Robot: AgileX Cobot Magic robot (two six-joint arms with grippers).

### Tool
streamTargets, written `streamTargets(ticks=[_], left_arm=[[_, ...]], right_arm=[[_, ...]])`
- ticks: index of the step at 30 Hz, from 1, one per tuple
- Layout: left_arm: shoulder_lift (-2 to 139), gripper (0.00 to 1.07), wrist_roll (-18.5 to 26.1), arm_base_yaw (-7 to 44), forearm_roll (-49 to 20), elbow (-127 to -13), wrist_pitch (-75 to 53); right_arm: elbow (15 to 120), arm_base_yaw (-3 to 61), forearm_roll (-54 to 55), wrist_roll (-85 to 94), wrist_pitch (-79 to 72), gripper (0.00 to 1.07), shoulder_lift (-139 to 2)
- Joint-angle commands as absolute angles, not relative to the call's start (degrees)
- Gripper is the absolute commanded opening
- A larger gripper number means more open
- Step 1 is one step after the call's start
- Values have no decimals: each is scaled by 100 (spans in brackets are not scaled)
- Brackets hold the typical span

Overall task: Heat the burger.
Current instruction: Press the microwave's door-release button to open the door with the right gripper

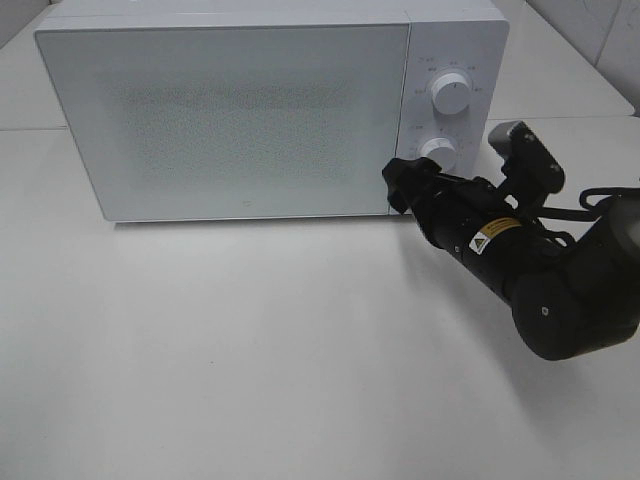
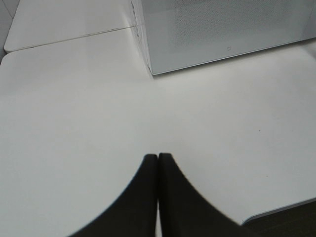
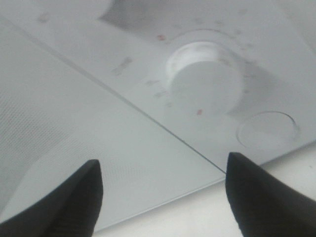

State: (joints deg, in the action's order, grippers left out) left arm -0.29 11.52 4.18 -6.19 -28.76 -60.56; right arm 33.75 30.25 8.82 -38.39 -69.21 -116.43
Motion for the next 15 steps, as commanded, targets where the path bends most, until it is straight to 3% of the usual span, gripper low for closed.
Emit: streamTargets(ticks=[1, 8, 15], left_arm=[[-143, 0, 1112, 413, -665, -2859, -5970], [-143, 0, 1112, 413, -665, -2859, -5970], [-143, 0, 1112, 413, -665, -2859, -5970]], right_arm=[[3392, 3002, 413, -2441, -6807, 67, -11310], [3392, 3002, 92, -945, -5248, 67, -10754], [3873, 3002, -625, -395, -2252, 67, -10113]])
